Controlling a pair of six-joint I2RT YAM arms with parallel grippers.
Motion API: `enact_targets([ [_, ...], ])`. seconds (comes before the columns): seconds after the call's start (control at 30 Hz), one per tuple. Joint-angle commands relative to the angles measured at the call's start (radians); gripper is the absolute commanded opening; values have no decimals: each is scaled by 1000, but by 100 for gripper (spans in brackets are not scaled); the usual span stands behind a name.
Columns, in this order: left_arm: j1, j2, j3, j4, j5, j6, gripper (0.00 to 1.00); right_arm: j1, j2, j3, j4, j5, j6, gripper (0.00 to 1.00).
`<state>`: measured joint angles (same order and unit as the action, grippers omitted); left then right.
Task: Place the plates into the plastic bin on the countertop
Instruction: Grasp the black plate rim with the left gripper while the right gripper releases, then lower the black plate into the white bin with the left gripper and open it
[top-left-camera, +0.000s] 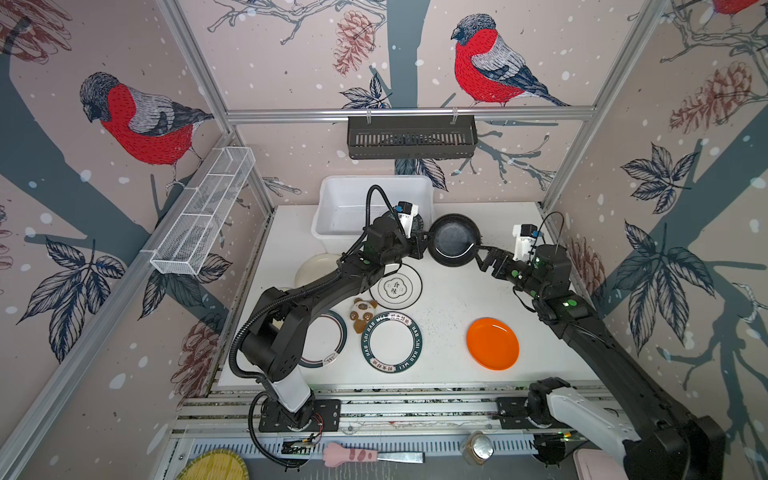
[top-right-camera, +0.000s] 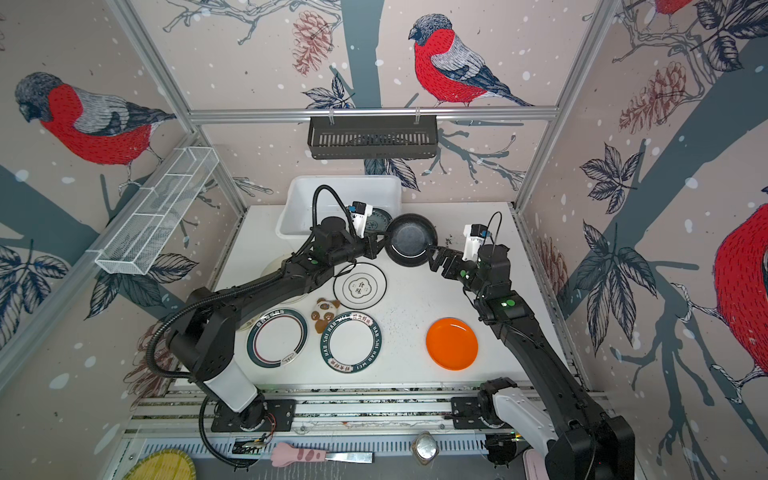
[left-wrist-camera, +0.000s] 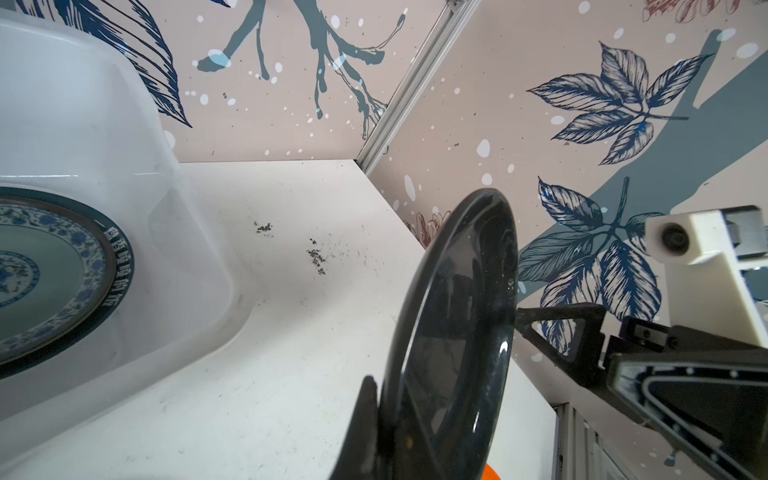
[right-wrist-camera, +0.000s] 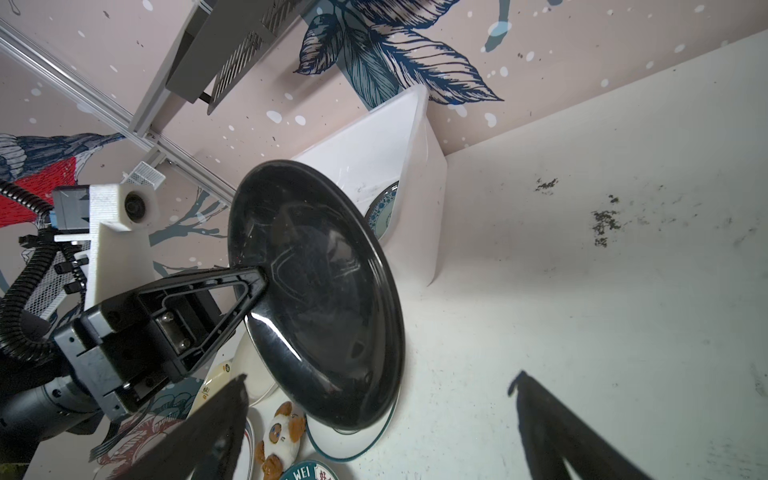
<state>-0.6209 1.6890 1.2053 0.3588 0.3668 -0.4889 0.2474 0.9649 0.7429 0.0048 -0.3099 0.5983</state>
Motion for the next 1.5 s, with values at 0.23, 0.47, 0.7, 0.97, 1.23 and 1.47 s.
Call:
enact_targets([
  [0.23,40,34,189,-190,-177,203,0,0,-25,-23,25,32,-44,100],
  [0.47,134,89,282,-233,-239,217,0,-11,-33,-13,1,39,-74,100],
  [0.7,207,195,385,-303,-243,209,0,-21,-71,3,-52,66,-71,100],
  [0.97,278,317,496,-383,-240,210,0,-31,-113,5,-73,83,-84,100],
  [1.23,317,473,643,-497,-278,239,0,-54,-111,10,-78,81,-100,100],
  [1.47,317,567,704,-541,-267,250,0,-74,-100,3,-62,77,-82,100],
])
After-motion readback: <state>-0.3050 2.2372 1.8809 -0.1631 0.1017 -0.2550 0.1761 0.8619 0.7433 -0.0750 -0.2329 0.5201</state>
